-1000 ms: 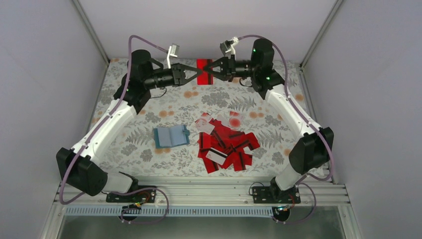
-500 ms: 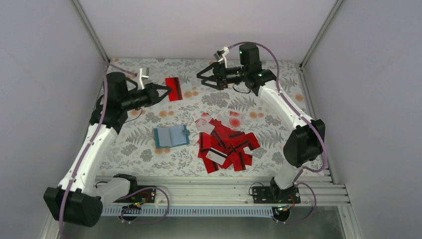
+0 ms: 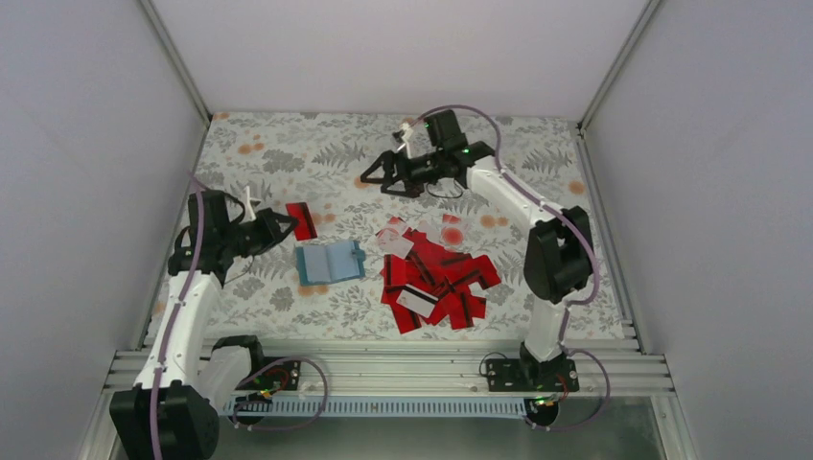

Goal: Put the credit cards into the card holder

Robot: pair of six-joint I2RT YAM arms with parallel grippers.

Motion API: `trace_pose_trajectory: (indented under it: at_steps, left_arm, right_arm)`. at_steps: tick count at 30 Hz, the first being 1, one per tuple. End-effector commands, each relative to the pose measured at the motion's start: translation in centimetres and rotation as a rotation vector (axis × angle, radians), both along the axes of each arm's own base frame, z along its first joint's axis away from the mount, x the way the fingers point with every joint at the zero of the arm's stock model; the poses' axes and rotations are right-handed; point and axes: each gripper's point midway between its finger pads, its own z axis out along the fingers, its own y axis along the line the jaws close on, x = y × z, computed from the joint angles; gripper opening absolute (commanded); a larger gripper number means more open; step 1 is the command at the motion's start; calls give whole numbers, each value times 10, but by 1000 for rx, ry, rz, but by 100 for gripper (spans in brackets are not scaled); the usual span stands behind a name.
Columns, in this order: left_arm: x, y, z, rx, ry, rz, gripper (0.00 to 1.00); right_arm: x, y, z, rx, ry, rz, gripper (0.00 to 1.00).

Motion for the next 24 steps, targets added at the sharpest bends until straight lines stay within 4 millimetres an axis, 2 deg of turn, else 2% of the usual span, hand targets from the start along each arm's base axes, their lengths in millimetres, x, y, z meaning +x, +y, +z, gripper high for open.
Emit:
trace_pose_trajectory:
  at_steps: [1,6,9,18,24]
  left_arm:
    - [-9,1,-26,41,28,-38,2]
    - [-19,-1,-67,38,121,-52,2]
    - [-25,1,-86,39,172,-37,2]
    - [-22,-5,-115,52,239,-21,2]
    - [-17,-17,-124,76,225,-44,2]
  right_arm:
    - [-15,23,-32,-87,-6,61,98]
    - [-34,39,-76,-213,-7,143,92]
    - [-43,44,-93,-258,-13,178,85]
    - [-69,67,-115,-250,-21,289,65]
    - [-76,70,-129,-259,-12,320,48]
